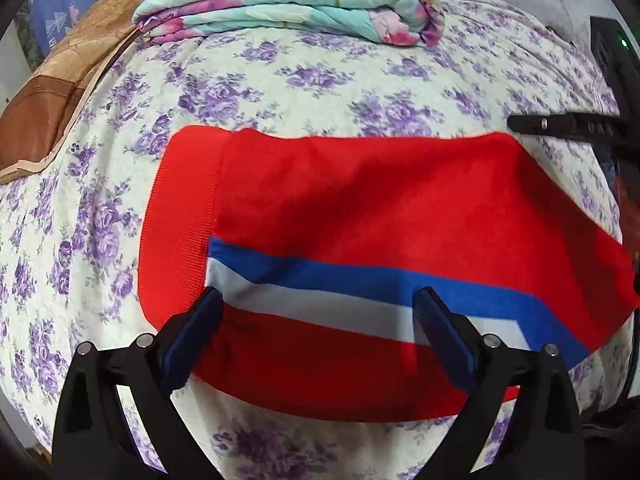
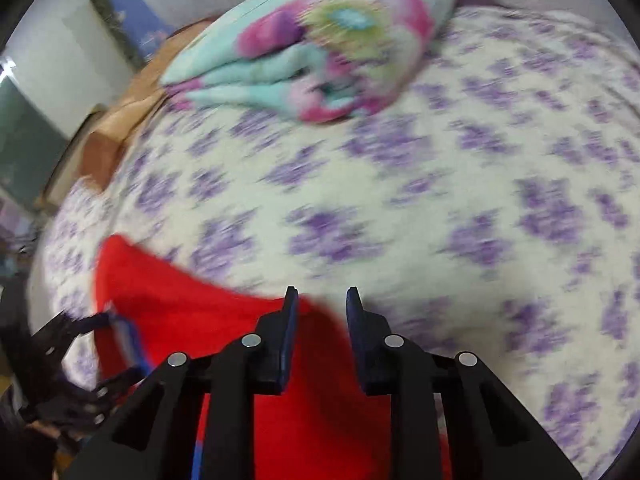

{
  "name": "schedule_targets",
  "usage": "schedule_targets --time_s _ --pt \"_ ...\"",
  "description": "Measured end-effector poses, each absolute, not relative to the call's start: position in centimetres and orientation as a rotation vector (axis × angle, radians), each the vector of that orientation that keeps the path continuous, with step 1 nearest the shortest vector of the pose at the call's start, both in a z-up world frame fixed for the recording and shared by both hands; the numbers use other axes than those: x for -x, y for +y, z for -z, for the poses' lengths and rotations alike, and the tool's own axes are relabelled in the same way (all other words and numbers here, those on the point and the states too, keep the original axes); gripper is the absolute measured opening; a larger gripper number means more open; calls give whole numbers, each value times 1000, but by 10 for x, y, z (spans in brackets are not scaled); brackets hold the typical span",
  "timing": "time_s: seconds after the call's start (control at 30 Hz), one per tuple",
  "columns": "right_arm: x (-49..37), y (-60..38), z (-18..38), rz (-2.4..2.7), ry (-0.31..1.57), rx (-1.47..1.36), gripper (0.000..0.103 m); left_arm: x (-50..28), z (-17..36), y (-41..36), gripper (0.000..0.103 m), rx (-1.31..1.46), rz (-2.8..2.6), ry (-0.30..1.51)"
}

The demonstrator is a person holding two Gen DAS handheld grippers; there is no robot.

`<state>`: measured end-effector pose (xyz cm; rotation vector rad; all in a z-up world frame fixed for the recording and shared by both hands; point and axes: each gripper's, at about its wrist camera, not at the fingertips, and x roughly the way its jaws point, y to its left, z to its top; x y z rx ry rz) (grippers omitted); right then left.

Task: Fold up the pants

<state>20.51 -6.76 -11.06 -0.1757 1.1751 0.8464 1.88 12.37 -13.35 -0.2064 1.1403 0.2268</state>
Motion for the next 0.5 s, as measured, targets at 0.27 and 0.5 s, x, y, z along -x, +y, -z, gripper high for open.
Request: schedule_targets --time_s 0.27,0.5 --pt "-191 -67 117 -619 999 457 61 -22 132 122 95 171 -242 1141" --pt "-155 -132 111 -921 1279 -5 56 -19 113 115 95 230 -232 1081"
